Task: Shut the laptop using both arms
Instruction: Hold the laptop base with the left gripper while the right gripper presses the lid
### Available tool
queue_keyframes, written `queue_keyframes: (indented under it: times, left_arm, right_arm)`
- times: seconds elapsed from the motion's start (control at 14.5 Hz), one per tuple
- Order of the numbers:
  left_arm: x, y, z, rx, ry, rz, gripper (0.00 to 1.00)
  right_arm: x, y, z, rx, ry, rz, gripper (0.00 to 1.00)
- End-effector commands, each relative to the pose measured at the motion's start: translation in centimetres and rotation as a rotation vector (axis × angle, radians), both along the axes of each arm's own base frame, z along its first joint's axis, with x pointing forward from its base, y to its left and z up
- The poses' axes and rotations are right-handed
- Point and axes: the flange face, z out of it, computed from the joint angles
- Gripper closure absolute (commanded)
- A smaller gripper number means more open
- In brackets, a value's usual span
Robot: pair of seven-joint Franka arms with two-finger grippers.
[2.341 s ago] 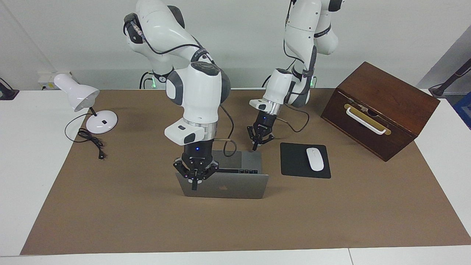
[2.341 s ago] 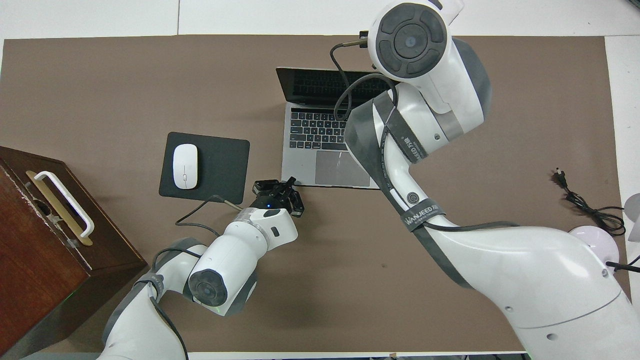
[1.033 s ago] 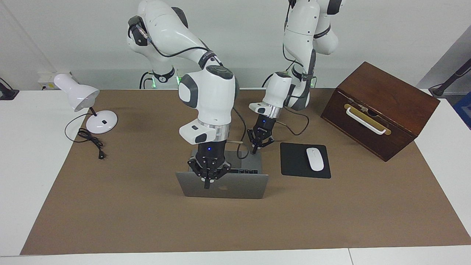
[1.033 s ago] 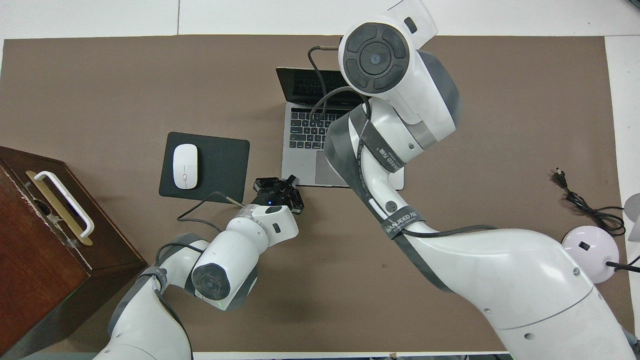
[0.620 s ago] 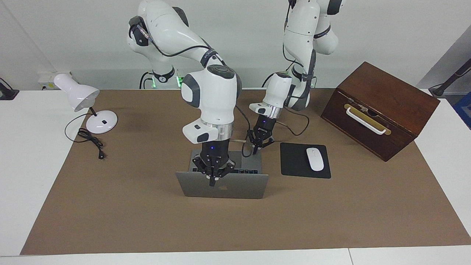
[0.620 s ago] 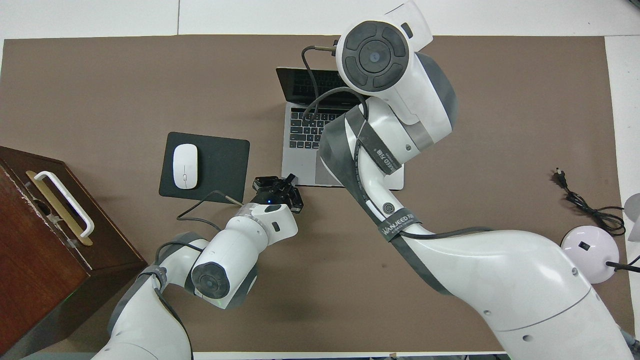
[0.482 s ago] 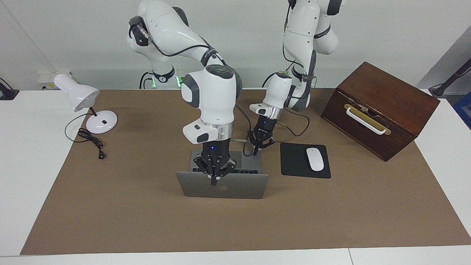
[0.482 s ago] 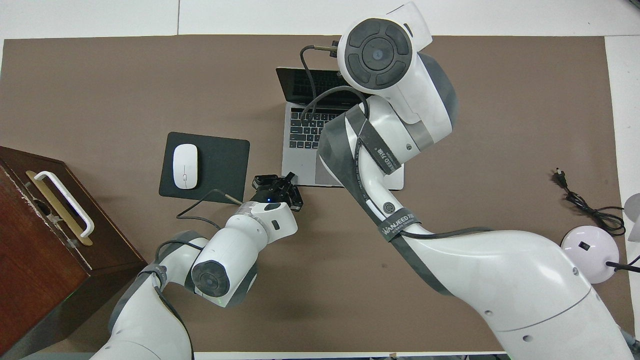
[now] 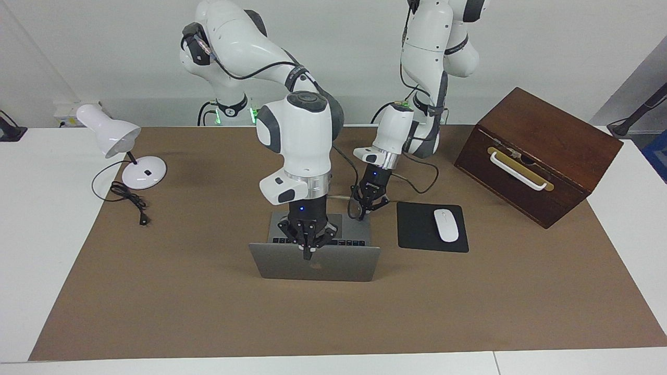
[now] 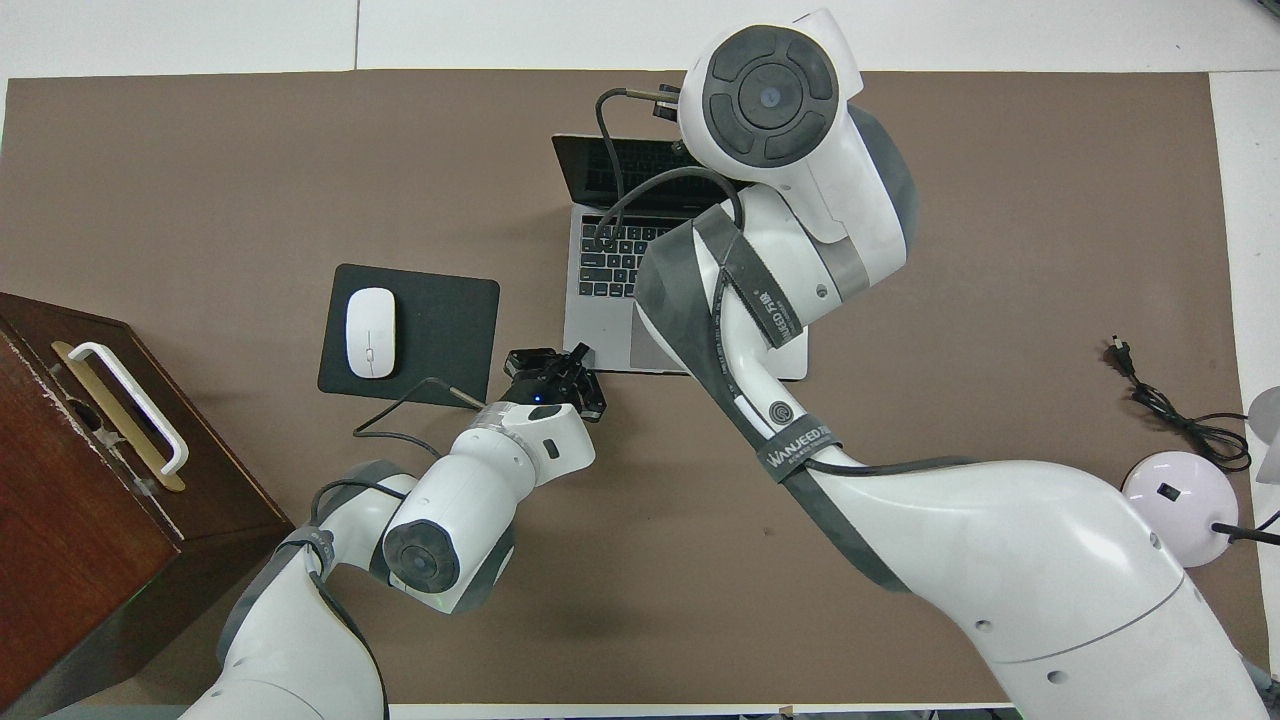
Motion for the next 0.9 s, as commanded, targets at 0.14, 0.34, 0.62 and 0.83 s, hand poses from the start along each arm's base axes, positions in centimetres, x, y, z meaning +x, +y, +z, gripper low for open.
queue_keyframes:
  times: [0.14, 0.34, 0.62, 0.83]
  left_arm:
    - [1.02, 0.61, -2.44, 0.039, 0.005, -0.012, 1.0]
    - [1.34, 1.08, -2.44, 0.039, 0.005, -0.003, 1.0]
    - [1.39, 1.14, -2.42, 0.038, 0.004, -0.001, 1.0]
    - [1.39, 1.15, -2.42, 0.038, 0.004, -0.001, 1.0]
  right_arm:
    - [0.36, -0.25, -0.02, 0.035, 0.017, -0.029, 1.0]
    - [0.38, -0.27, -0.38, 0.049, 0.029, -0.032, 1.0]
    - [0.46, -0.46, -0.7, 0.07, 0.047, -0.035, 1.0]
    - [0.31, -0.27, -0.65, 0.11, 0.069, -0.039, 1.0]
